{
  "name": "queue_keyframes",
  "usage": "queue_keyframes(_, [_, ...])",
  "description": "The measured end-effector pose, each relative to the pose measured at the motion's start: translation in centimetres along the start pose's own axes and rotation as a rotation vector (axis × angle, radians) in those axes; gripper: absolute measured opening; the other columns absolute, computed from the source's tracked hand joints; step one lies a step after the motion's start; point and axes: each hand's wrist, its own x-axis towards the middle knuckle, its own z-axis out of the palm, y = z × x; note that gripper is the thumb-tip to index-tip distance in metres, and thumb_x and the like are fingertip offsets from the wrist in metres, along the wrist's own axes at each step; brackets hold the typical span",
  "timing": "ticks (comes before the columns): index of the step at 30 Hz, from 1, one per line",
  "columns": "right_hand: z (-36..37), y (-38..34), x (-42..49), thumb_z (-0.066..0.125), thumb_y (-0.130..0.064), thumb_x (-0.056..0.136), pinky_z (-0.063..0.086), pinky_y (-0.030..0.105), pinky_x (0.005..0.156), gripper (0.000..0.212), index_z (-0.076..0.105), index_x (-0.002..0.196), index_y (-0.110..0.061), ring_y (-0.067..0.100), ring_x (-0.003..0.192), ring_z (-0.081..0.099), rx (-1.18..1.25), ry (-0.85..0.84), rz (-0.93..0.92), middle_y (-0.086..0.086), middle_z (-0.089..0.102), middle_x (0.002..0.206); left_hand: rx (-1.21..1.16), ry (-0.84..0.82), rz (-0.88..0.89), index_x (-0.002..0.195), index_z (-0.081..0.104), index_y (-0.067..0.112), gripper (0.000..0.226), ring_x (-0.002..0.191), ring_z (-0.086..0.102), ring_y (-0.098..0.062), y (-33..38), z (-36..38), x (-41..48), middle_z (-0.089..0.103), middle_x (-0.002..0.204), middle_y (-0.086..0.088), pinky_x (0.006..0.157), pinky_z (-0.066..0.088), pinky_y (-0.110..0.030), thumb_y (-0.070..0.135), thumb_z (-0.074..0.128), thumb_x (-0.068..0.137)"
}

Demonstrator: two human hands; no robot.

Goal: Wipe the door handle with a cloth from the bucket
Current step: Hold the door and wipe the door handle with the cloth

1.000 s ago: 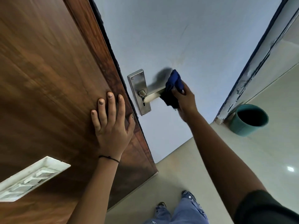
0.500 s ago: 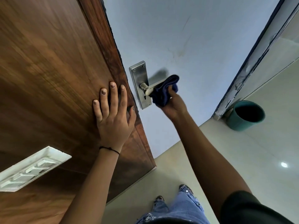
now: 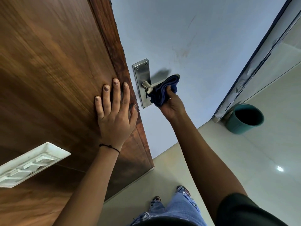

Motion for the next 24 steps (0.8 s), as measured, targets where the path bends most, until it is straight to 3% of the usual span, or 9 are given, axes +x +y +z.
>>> queue_keyframes(2, [0.2, 1.3, 0.1, 0.037, -0.012, 0.101, 0.040, 0.052, 0.102, 0.033, 0.044, 0.133, -0.007, 0.042, 0.135, 0.039, -0.015, 0.023, -0.012, 0.017, 0.049, 0.139, 0.001, 0.001, 0.008, 0.150, 0.017, 0.017, 0.068, 0.142, 0.010, -0.027, 0.1, 0.0, 0.0, 0.026, 0.154, -0.007, 0.119, -0.003, -0.040, 0.043, 0.044, 0.094])
queue_keyframes(4, [0.7, 2.7, -0.4, 0.038, -0.011, 0.100, 0.038, 0.052, 0.104, 0.040, 0.037, 0.140, -0.008, 0.042, 0.135, 0.040, -0.037, 0.034, -0.003, 0.019, 0.042, 0.147, 0.002, 0.004, 0.010, 0.150, 0.016, 0.017, 0.068, 0.141, 0.013, -0.028, 0.1, 0.1, 0.0, 0.023, 0.155, -0.005, 0.118, -0.002, -0.041, 0.043, 0.044, 0.094])
queue_keyframes(8, [0.4, 3.7, -1.1, 0.043, -0.007, 0.099, 0.040, 0.056, 0.105, 0.028, 0.049, 0.126, -0.009, 0.042, 0.130, 0.046, -0.132, 0.033, -0.023, 0.022, 0.047, 0.143, -0.001, 0.015, 0.009, 0.150, 0.016, 0.017, 0.067, 0.140, 0.017, -0.029, 0.2, 0.0, 0.0, 0.020, 0.151, -0.004, 0.118, 0.001, -0.042, 0.042, 0.044, 0.094])
queue_keyframes(13, [-0.1, 3.3, -2.0, 0.057, -0.004, 0.092, 0.050, 0.056, 0.094, 0.030, 0.053, 0.121, -0.005, 0.041, 0.110, 0.062, -0.563, 0.141, -0.125, 0.021, 0.061, 0.124, -0.003, 0.018, -0.001, 0.150, 0.017, 0.017, 0.067, 0.141, 0.013, -0.028, 0.3, 0.2, -0.1, 0.023, 0.153, -0.005, 0.118, -0.002, -0.041, 0.042, 0.044, 0.094])
queue_keyframes(16, [-0.9, 2.0, -2.5, 0.061, -0.003, 0.086, 0.061, 0.037, 0.070, 0.034, 0.054, 0.120, -0.006, 0.017, 0.074, 0.068, -1.013, 0.188, -0.259, 0.015, 0.065, 0.109, 0.006, 0.016, -0.011, 0.151, 0.014, 0.017, 0.068, 0.142, 0.008, -0.027, 0.1, 0.3, -0.1, 0.024, 0.154, -0.006, 0.118, -0.002, -0.041, 0.042, 0.043, 0.094])
queue_keyframes(18, [-1.9, 0.7, -2.3, 0.060, -0.006, 0.086, 0.059, 0.032, 0.051, 0.030, 0.053, 0.115, -0.012, 0.021, 0.062, 0.069, -1.089, 0.262, -0.369, 0.017, 0.067, 0.105, 0.007, 0.012, -0.013, 0.151, 0.012, 0.018, 0.069, 0.142, 0.006, -0.026, 0.2, 0.3, -0.1, 0.022, 0.153, -0.007, 0.118, -0.002, -0.041, 0.042, 0.043, 0.094])
queue_keyframes(21, [-2.9, -1.2, -1.4, 0.048, -0.010, 0.081, 0.059, 0.047, 0.068, 0.040, 0.051, 0.112, -0.035, 0.031, 0.077, 0.069, -1.124, 0.412, -0.706, 0.006, 0.067, 0.101, 0.019, 0.021, -0.018, 0.151, 0.013, 0.018, 0.069, 0.142, 0.007, -0.025, 0.4, 0.4, 0.0, 0.024, 0.152, -0.006, 0.118, -0.002, -0.041, 0.041, 0.044, 0.093])
queue_keyframes(22, [-2.8, -1.6, -1.1, 0.047, -0.006, 0.079, 0.056, 0.048, 0.078, 0.051, 0.049, 0.115, -0.042, 0.028, 0.086, 0.066, -1.218, 0.399, -0.829, 0.001, 0.064, 0.108, 0.021, 0.024, -0.018, 0.151, 0.013, 0.018, 0.069, 0.142, 0.008, -0.026, 0.4, 0.4, 0.0, 0.025, 0.152, -0.006, 0.119, -0.001, -0.041, 0.041, 0.044, 0.093])
queue_keyframes(24, [-1.8, -0.9, -1.1, 0.043, 0.010, 0.077, 0.044, 0.036, 0.089, 0.074, 0.042, 0.136, -0.035, 0.026, 0.104, 0.050, -1.488, 0.291, -0.964, 0.004, 0.050, 0.139, 0.020, 0.027, -0.009, 0.151, 0.013, 0.018, 0.069, 0.141, 0.008, -0.026, 0.4, 0.4, 0.1, 0.024, 0.153, -0.006, 0.119, -0.002, -0.041, 0.041, 0.044, 0.093])
